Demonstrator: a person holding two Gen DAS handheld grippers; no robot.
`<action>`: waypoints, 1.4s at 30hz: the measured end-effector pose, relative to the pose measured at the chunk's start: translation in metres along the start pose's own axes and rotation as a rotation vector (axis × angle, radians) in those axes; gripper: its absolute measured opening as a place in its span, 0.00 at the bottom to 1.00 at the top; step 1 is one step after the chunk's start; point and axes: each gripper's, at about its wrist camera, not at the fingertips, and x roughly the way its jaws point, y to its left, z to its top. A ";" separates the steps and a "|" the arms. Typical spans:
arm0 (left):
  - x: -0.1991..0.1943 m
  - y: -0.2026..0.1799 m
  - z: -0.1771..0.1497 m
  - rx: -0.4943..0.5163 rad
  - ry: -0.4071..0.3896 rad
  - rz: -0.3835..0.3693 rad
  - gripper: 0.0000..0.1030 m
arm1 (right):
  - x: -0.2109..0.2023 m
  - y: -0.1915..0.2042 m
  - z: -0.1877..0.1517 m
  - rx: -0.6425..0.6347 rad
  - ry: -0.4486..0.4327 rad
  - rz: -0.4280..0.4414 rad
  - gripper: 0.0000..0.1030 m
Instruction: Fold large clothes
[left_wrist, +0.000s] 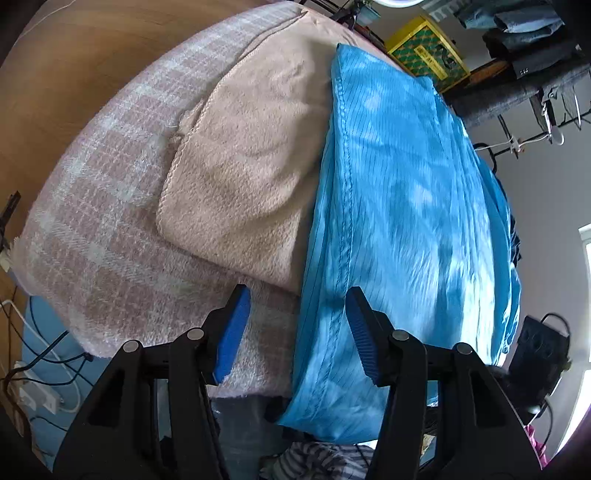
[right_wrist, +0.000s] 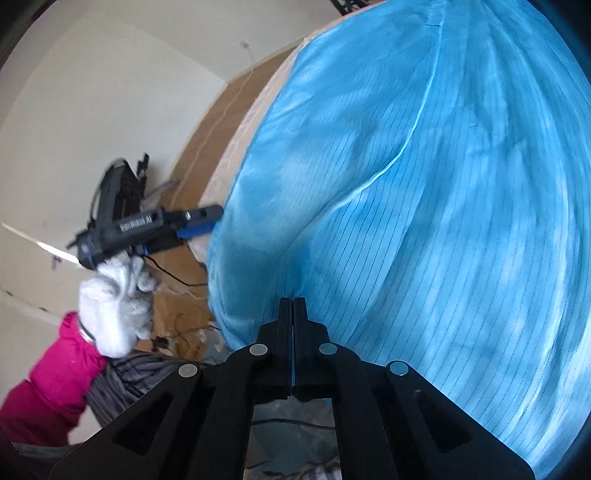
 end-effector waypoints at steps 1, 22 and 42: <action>0.000 0.002 0.000 -0.014 -0.004 -0.012 0.53 | 0.002 0.001 -0.003 -0.004 0.014 -0.014 0.01; -0.016 -0.050 -0.016 0.090 -0.113 -0.065 0.00 | -0.040 0.040 0.072 -0.163 -0.112 -0.153 0.43; -0.015 -0.052 -0.009 0.088 -0.099 -0.151 0.00 | 0.131 0.098 0.212 -0.243 0.122 -0.456 0.54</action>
